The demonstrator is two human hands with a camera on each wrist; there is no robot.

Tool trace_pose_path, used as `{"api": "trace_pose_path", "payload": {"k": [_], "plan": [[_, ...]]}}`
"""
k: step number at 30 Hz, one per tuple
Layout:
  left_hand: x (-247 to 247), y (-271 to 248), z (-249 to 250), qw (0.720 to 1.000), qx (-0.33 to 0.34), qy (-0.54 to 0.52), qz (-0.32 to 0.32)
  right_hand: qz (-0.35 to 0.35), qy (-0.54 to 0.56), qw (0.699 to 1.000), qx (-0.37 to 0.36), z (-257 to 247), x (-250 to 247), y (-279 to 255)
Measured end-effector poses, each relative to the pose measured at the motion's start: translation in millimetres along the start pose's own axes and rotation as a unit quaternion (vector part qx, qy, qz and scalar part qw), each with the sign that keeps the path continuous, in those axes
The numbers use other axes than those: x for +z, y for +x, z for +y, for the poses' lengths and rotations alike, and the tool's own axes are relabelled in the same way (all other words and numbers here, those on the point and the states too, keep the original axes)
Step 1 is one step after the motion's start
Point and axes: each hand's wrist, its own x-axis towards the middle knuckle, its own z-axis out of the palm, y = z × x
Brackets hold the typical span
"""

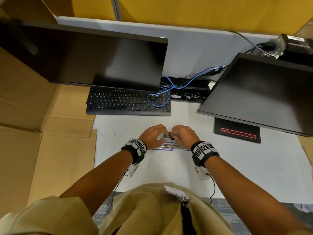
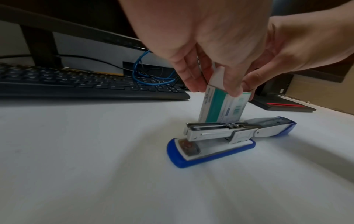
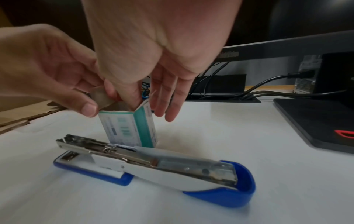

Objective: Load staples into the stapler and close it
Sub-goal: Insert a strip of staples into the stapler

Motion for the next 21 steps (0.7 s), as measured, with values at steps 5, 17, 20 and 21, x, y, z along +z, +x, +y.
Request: {"api": "trace_pose_path", "payload": {"k": [5, 17, 20, 21], "plan": [[-1, -4, -9, 0.999, -0.023, -0.03, 0.025, -0.038, -0.101, 0.994, 0.009, -8, 11, 12], [0, -2, -5, 0.998, -0.052, -0.033, 0.024, -0.054, -0.239, 0.969, 0.01, -28, 7, 25], [1, -1, -2, 0.998, -0.05, -0.027, 0.027, -0.048, -0.217, 0.975, 0.007, -26, 10, 26], [1, -1, -2, 0.998, -0.049, -0.026, 0.03, -0.043, -0.205, 0.978, 0.006, -23, 11, 25]]}}
